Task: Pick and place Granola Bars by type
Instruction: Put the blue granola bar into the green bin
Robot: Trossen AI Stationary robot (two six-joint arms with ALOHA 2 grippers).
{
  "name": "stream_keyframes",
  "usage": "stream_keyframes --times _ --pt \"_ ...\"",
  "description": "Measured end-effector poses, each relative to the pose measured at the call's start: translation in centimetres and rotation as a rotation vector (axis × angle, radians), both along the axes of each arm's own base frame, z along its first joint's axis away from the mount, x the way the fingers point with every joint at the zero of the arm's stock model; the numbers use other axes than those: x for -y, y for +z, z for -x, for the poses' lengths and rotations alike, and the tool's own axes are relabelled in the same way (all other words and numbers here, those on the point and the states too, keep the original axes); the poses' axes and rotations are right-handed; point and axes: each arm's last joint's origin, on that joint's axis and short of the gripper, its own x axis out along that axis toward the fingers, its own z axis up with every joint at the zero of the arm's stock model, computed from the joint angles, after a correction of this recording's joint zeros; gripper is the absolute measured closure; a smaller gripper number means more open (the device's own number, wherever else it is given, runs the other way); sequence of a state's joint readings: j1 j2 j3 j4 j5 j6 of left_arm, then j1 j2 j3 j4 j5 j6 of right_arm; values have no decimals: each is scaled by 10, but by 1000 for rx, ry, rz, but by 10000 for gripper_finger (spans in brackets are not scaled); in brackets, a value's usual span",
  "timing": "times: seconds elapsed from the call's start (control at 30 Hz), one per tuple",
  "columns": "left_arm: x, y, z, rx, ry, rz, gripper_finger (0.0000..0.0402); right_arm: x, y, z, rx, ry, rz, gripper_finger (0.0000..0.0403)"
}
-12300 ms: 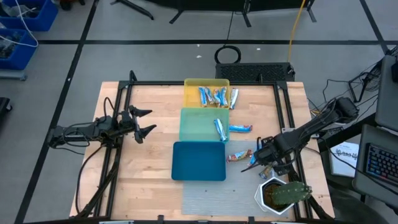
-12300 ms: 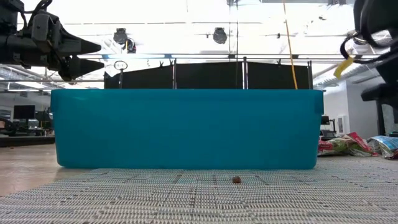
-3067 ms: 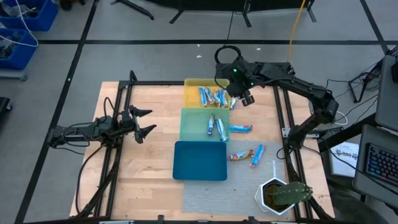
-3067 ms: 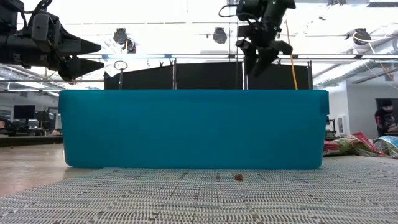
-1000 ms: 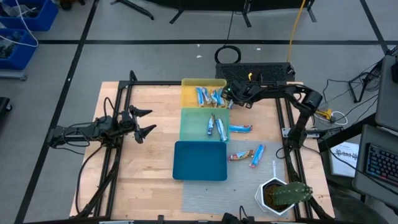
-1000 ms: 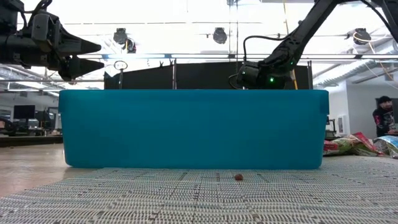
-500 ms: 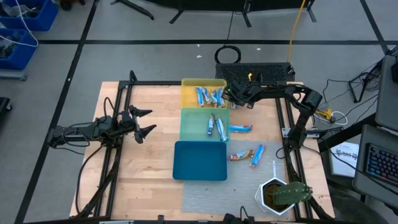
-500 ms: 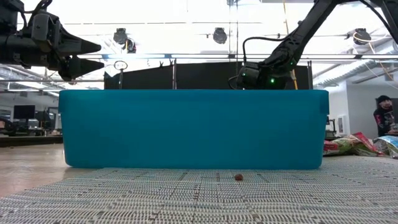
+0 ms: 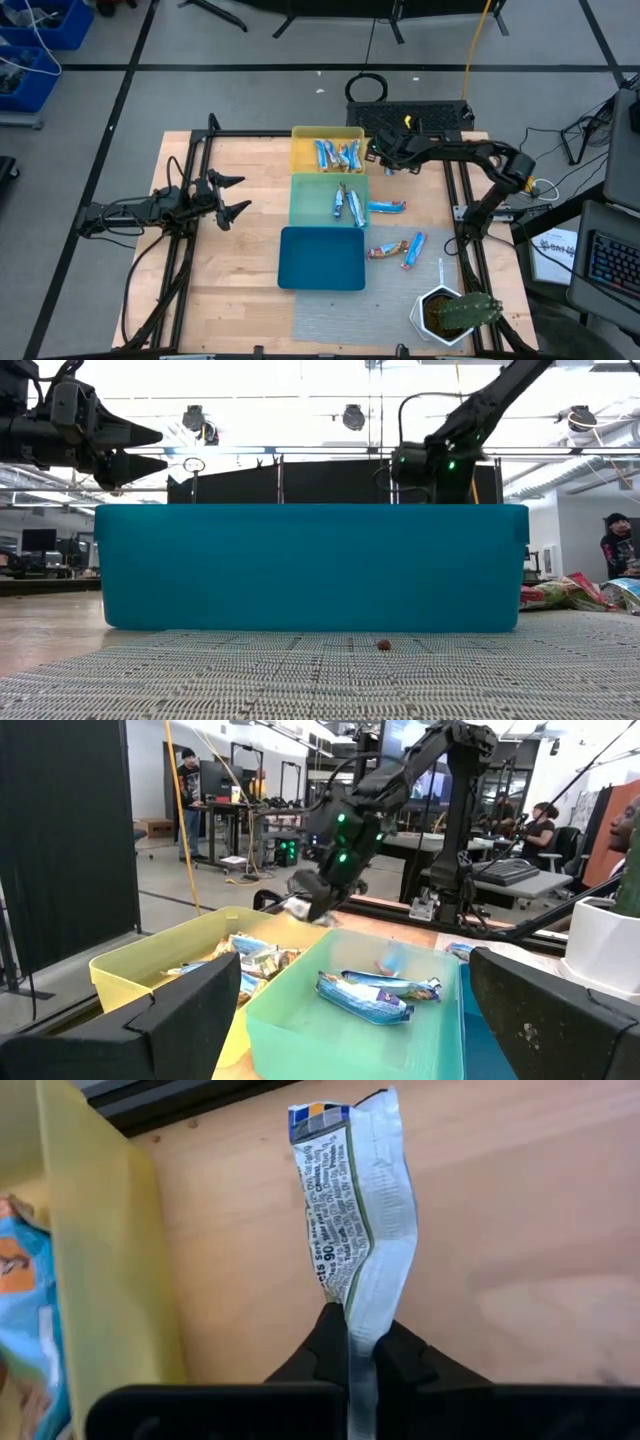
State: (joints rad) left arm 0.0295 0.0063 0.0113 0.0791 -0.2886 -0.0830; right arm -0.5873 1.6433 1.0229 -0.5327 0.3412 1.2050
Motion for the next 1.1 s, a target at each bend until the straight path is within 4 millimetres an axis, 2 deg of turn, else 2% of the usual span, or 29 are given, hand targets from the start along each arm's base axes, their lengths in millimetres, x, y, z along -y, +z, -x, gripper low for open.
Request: stream_keyframes --times 0.23,0.5,0.77,0.97,1.1 --pt "0 0 0 -1 0 0 9 -31 34 14 17 -14 -27 398" --pt "0 0 0 0 0 0 9 -74 76 17 233 4 17 399" --pt "0 0 0 0 0 0 9 -112 100 5 473 67 49 400" --pt "0 0 0 0 0 0 9 -132 116 -12 684 141 116 400" --pt "0 0 0 0 0 0 9 -137 127 -22 776 175 139 400"
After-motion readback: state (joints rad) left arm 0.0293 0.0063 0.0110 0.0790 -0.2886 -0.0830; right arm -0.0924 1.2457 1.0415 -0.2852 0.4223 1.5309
